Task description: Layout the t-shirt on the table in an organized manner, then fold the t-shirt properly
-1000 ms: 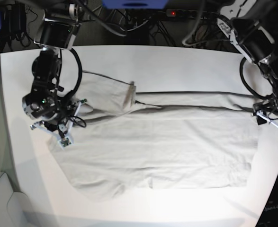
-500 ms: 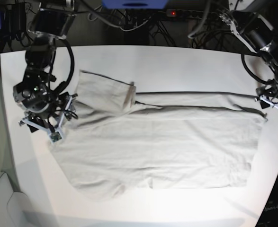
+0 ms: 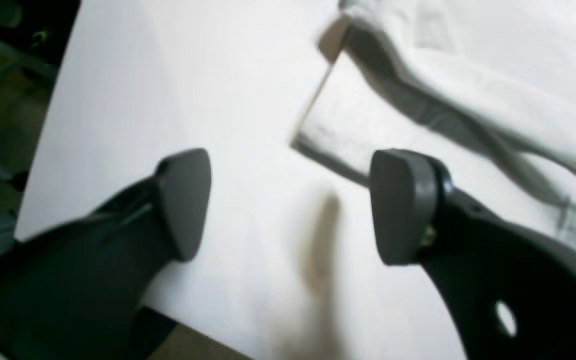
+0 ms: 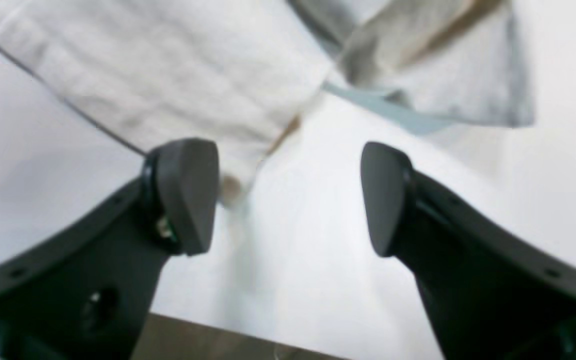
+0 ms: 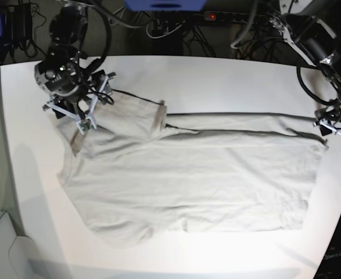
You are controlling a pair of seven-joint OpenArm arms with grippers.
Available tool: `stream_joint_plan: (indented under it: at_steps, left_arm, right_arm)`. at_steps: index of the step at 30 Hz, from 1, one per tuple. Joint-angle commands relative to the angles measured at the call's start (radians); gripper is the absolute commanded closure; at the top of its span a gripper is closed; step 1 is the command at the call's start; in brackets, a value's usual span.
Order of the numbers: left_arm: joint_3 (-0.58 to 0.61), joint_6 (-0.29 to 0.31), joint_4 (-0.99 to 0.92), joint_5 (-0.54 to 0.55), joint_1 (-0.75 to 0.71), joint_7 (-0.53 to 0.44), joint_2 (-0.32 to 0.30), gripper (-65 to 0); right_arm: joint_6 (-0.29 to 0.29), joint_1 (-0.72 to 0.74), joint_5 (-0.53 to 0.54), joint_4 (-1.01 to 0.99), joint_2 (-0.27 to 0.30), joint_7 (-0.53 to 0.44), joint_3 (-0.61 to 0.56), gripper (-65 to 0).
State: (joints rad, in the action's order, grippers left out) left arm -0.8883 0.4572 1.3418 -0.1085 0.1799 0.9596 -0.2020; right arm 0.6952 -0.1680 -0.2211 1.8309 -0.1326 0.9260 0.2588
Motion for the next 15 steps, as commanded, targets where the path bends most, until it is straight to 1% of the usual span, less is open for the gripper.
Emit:
stream_joint_plan:
  at_steps: [1, 10, 11, 13, 14, 15]
  left_arm:
    - [0.001, 0.002, 0.021, 0.003, 0.014, -0.015, -0.018, -48.1]
    - [0.001, 0.002, 0.021, 0.003, 0.013, -0.015, -0.017, -48.1]
    - [0.001, 0.002, 0.021, 0.003, 0.008, -0.015, -0.017, -48.1]
    - [0.001, 0.002, 0.023, 0.003, -0.003, -0.015, -0.015, -48.0]
    - [0.001, 0.002, 0.023, 0.003, -0.006, -0.015, -0.015, -48.0]
    - [0.001, 0.002, 0.023, 0.003, -0.007, -0.015, -0.015, -48.0]
  right_arm:
    - [0.003, 0.000, 0.009, -0.006, -0.002, -0.012, -0.002, -45.2]
    - [0.003, 0.000, 0.010, -0.112, -0.003, -0.012, -0.003, -44.5]
    - [0.003, 0.000, 0.010, -0.113, -0.003, -0.012, -0.003, -43.3]
    - [0.003, 0.002, 0.016, -0.119, -0.003, -0.012, -0.006, -38.5]
    - [0.003, 0.002, 0.030, -0.119, -0.002, -0.012, -0.006, -34.8]
    - [0.003, 0.002, 0.047, -0.119, 0.000, -0.012, -0.006, -29.3]
